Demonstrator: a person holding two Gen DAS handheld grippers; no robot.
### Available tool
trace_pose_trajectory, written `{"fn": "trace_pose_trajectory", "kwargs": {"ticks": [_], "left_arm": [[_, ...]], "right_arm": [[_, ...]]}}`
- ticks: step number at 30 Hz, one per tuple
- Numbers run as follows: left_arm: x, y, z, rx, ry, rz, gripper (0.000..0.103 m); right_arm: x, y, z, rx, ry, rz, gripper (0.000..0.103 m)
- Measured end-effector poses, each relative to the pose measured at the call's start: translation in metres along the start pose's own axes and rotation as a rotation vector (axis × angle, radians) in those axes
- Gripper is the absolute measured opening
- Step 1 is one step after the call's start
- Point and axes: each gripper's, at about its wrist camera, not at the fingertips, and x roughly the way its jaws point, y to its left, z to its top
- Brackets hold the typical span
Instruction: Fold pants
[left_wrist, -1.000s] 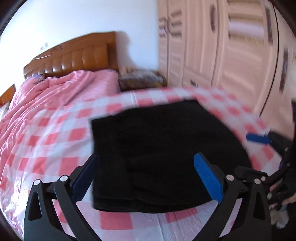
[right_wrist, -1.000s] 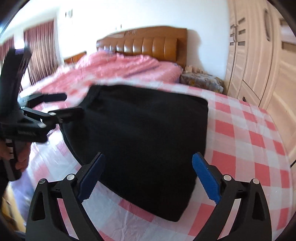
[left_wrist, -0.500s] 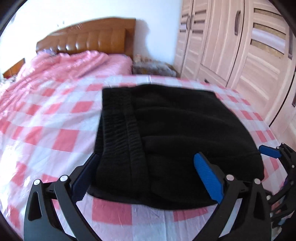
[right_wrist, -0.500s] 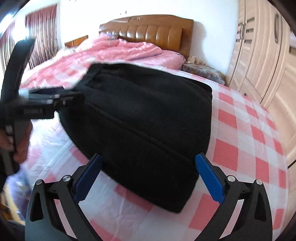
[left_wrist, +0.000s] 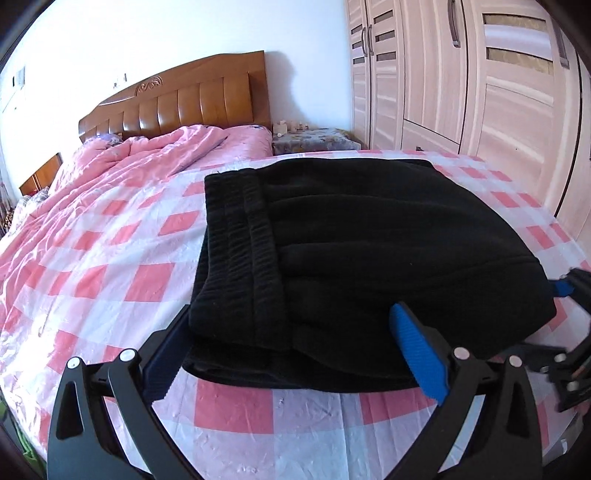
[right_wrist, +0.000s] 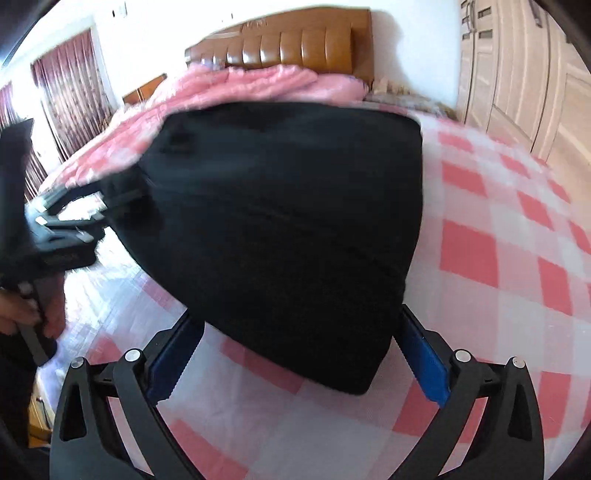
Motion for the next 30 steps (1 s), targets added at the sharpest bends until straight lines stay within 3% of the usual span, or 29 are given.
{"fn": "trace_pose_trajectory", "kwargs": {"ticks": [6,12,17,19,23,25,28,30], "left_arm": [[-0.026,0.003,0.004,-0.014,-0.047,0.105,0.102],[-0.049,-0.011,0.011,0.015,-0.105,0.091,0.102],[-0.03,-0.036,0.012,0.086,-0.068,0.096,0.102],[-0.026,-0.045,0.016,0.107,-0.069,0.089,0.102],[-0.018,-0.066,0.032,0.166,-0.087,0.088,0.102],[0.002,-0.071,0.033,0.184,-0.043,0.096,0.102],[0.019,-0.052,0.032,0.041,-0.003,-0.007,0.102],[0.017,-0.046,0.034,0.015,0.016,-0.031,0.102]], "right_arm": [[-0.036,0.005,0.008,-0.021,-0.093,-0.02,0.099],[-0.034,0.007,0.008,0.0,-0.106,-0.033,0.099],[-0.023,0.009,0.006,-0.011,-0.088,-0.113,0.099],[-0.028,0.004,0.009,0.014,-0.116,-0.121,0.099],[-0.032,-0.013,0.026,0.051,-0.179,-0.224,0.099],[-0.013,-0.015,0.026,0.015,-0.119,-0.272,0.099],[-0.004,-0.022,0.021,0.012,-0.125,-0.248,0.099],[-0.01,-0.026,0.023,0.035,-0.096,-0.23,0.099]]}}
